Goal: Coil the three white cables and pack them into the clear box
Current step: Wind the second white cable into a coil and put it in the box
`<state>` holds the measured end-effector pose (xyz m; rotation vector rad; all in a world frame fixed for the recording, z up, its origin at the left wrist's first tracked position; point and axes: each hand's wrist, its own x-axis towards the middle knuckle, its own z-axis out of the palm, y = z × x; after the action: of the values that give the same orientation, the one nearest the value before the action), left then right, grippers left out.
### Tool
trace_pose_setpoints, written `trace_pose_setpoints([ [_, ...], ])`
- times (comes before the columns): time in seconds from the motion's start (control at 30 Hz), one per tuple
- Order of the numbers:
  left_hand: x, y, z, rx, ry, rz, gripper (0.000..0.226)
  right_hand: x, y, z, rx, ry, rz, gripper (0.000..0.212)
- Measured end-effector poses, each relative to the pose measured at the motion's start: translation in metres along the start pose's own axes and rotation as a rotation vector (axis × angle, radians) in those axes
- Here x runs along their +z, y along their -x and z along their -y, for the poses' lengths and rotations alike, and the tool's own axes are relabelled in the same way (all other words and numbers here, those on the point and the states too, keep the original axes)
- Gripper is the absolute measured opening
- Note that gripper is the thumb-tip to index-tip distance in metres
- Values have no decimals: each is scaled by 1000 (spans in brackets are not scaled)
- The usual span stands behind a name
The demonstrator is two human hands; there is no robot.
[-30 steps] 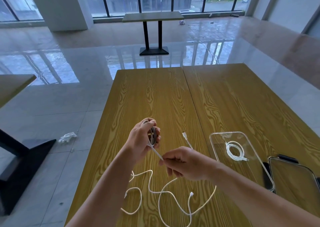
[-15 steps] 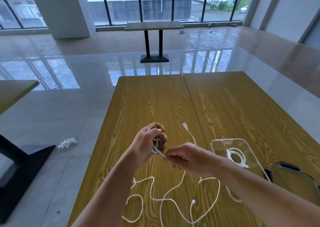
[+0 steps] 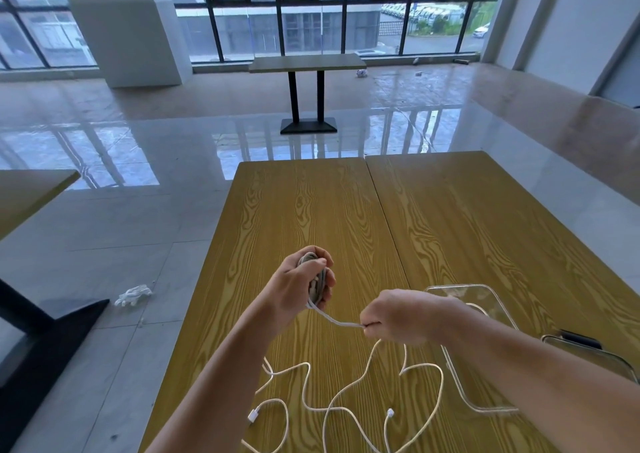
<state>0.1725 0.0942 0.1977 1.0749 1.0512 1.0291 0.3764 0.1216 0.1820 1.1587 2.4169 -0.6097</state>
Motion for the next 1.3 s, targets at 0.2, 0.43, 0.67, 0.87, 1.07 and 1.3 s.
trace_pose_setpoints([
  [0.2, 6, -2, 3, 23, -174, -107, 18, 7, -6, -9, 108, -637, -334, 22],
  [0.43, 2, -3, 13, -5, -160, -201, 18, -4, 9, 20, -70, -1249, -536, 23],
  [0.67, 11, -2, 10, 88, -53, -197, 13, -9, 20, 33, -334, -1283, -395, 40],
  [0.87, 16, 1, 5, 100, 76, -89, 29, -4, 21, 45, -285, -1148, -701, 18],
  [1.07, 26, 4, 5, 75, 205, -69, 40, 7, 18, 54, -348, -845, -869, 26],
  [1.3, 24, 2, 4, 56, 332, -155, 26, 6, 24, 57, -426, -407, -848, 38],
])
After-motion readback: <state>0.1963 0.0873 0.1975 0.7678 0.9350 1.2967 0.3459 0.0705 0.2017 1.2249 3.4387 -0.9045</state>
